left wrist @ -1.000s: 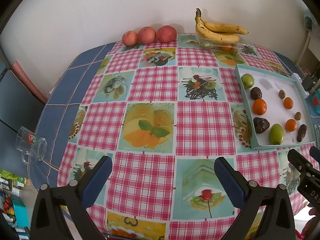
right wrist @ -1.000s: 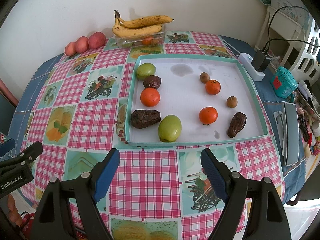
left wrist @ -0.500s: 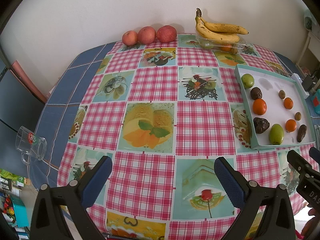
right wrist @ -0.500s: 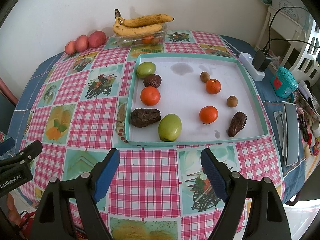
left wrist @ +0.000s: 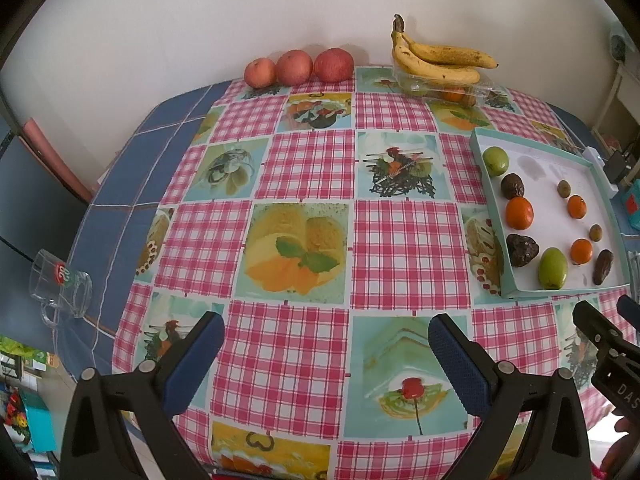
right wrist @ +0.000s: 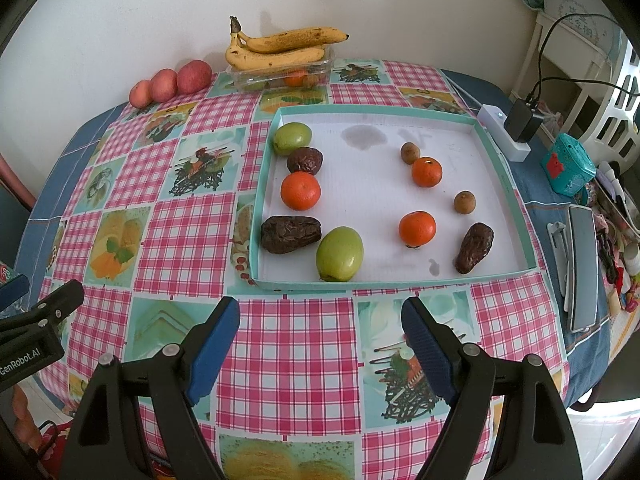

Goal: Organize fruits

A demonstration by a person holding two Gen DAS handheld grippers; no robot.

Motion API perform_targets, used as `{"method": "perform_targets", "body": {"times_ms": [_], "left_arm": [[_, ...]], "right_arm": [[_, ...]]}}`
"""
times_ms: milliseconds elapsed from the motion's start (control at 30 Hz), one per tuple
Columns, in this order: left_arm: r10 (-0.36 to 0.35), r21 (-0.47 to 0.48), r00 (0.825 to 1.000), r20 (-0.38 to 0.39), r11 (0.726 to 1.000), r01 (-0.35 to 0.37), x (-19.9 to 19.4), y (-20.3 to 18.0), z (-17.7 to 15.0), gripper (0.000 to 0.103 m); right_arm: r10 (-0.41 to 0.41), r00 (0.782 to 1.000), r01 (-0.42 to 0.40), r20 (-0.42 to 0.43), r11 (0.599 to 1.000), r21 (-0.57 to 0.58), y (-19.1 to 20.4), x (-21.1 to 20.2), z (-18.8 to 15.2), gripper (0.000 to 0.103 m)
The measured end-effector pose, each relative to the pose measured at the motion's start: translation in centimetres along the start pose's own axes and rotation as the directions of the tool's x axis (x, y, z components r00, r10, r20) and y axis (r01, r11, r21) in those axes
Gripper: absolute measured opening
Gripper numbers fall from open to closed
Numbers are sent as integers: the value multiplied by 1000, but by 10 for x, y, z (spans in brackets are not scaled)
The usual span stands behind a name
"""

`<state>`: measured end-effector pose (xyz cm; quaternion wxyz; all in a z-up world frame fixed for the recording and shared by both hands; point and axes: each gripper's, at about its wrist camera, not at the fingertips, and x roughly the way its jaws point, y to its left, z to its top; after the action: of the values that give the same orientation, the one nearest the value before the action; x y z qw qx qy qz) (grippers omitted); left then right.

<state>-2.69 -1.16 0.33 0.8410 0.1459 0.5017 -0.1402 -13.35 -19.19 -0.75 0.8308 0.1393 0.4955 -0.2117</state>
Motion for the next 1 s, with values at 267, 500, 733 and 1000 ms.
{"method": "perform_targets", "body": {"times_ms": [267, 500, 733, 1000], "left_arm": [[2, -2, 1000, 0, 1000, -2, 0, 1, 0, 103], [3, -8, 1000, -5, 1000, -3, 1, 4, 0, 103], [3, -8, 1000, -5, 1000, -3, 1, 3, 0, 103], [3, -7, 1000, -6, 1000, -3, 2, 4, 0, 103]], "right_arm": [[0, 1000, 0, 0, 1000, 0, 0, 0, 0, 84], [1, 1000, -1, -2, 1000, -5, -1, 1, 0, 84], [1, 1000, -1, -2, 1000, -5, 0, 1, 0, 84], [0, 1000, 0, -3, 1000, -6, 0, 1, 1, 84]]}}
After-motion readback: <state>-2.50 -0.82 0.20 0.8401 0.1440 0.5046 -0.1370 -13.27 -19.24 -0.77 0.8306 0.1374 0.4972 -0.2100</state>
